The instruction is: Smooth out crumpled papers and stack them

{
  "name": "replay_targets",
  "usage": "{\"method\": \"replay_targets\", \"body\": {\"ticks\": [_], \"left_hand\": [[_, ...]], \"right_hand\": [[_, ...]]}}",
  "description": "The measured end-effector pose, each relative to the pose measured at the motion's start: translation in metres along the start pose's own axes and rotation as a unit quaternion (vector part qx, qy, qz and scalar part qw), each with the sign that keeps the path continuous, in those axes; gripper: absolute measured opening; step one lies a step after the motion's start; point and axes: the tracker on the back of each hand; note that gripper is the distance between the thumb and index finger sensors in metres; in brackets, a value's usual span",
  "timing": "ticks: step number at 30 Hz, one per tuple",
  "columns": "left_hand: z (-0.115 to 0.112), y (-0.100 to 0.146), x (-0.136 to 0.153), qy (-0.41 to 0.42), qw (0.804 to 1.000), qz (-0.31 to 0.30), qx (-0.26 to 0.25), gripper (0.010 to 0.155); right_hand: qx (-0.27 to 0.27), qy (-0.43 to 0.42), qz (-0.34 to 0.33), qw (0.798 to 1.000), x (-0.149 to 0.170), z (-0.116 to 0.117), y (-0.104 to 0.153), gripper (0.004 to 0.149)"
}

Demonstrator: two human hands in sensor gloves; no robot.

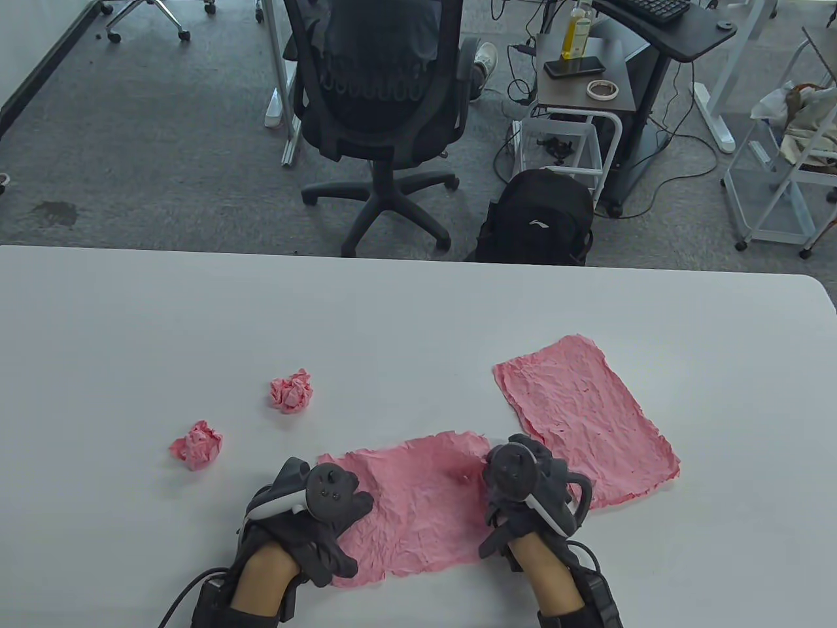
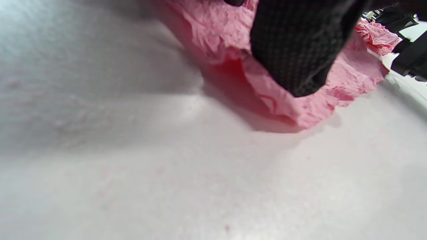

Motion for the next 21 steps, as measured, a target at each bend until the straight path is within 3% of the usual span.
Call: {"method": "replay_targets", "body": {"ticks": [3, 7, 10, 12, 16, 18, 20, 21], "left_hand": [[0.000, 0.000, 0.000, 0.002, 1.000, -0.001, 0.000, 0.096], [0.000, 0.000, 0.001, 0.002, 1.000, -0.002, 0.000, 0.097], [0.000, 0.000, 0.001, 0.006, 1.000, -0.003, -0.001, 0.095], [0.000, 0.000, 0.001, 0.004, 1.000, -0.003, -0.001, 0.096], [0.001, 0.000, 0.001, 0.007, 1.000, -0.003, -0.001, 0.096], [0.000, 0.000, 0.002, 0.005, 1.000, -0.003, -0.001, 0.096], [0.000, 0.000, 0.002, 0.009, 1.000, -0.003, -0.002, 0.096], [0.000, 0.000, 0.002, 0.011, 1.000, -0.004, -0.002, 0.096]], "right_hand": [[-0.016, -0.177, 0.032, 0.984, 0.013, -0.003, 0.005, 0.042], [-0.038, -0.334, 0.085, 0.938, 0.027, 0.001, 0.003, 0.054], [-0.137, -0.456, 0.115, 0.872, 0.036, 0.011, 0.002, 0.085], [-0.178, -0.504, 0.123, 0.836, 0.041, 0.016, 0.004, 0.091], [-0.243, -0.594, 0.123, 0.757, 0.046, 0.029, 0.003, 0.093], [-0.262, -0.620, 0.110, 0.731, 0.046, 0.032, 0.003, 0.089], [-0.257, -0.634, 0.108, 0.721, 0.047, 0.034, 0.003, 0.077], [-0.225, -0.625, 0.120, 0.737, 0.048, 0.032, 0.003, 0.067]]}}
Point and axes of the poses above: the tracker on the back of each hand, its own x axis roughly to the little-finger side, its own y axis roughly from the fingertips to the wrist, z = x × y, and after that the axes turned 1 degree about x, right-handed
